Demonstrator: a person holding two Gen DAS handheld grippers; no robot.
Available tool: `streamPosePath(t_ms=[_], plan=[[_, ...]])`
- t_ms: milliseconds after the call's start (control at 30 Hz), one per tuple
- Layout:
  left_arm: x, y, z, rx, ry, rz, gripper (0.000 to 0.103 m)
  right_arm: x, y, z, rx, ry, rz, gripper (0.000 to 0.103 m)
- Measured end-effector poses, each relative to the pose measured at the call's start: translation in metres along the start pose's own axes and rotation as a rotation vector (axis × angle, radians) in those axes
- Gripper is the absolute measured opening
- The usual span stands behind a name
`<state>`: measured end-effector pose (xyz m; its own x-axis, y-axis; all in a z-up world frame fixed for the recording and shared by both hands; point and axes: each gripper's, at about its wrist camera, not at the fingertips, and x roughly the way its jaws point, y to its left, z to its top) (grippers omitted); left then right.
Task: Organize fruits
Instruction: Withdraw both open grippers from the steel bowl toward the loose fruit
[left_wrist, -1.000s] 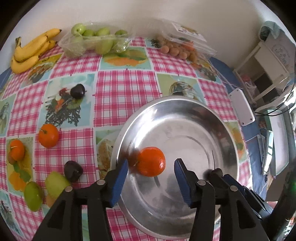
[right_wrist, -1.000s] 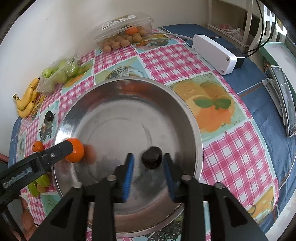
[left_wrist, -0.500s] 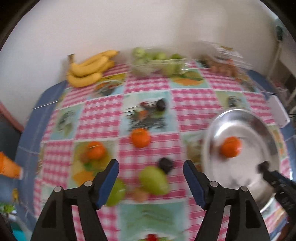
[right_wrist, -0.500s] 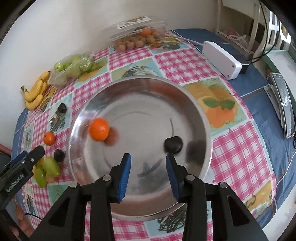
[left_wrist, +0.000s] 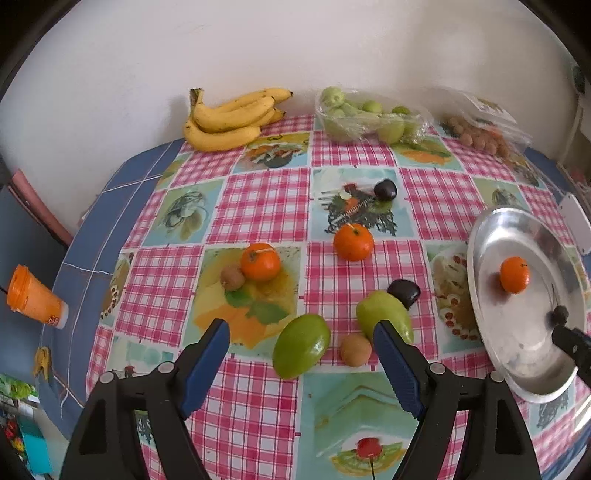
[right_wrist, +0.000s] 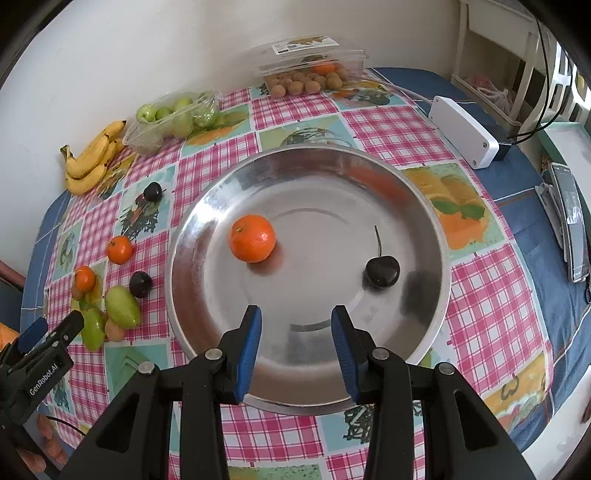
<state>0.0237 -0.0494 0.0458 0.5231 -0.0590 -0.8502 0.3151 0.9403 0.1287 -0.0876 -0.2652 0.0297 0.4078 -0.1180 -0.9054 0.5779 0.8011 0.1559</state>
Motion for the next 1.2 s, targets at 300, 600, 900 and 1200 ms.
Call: streamPosePath(t_ms=[300,600,900,1200], plan=[[0.001,0.002,0.0,-0.01,-0.018,0.018,0.103,0.0,-0.001,-0.003,0.003,-0.002,-0.03,0.077],[0.0,-0.005,-0.003,0.01,-0.024,0.023,0.103,-0.001,0.001,-0.005,-0.017,-0.011,-0.051,0.091],[-0.002,0.001,-0.002,-0.014,-0.041,0.018,0.103,0.0,0.003,-0.006,-0.034,-0.017,-0.053,0.091],[-0.001,0.019,0.0,-0.08,-0.055,-0.027,0.103,0.0,0.01,-0.008,-0.06,-0.041,-0.051,0.103]])
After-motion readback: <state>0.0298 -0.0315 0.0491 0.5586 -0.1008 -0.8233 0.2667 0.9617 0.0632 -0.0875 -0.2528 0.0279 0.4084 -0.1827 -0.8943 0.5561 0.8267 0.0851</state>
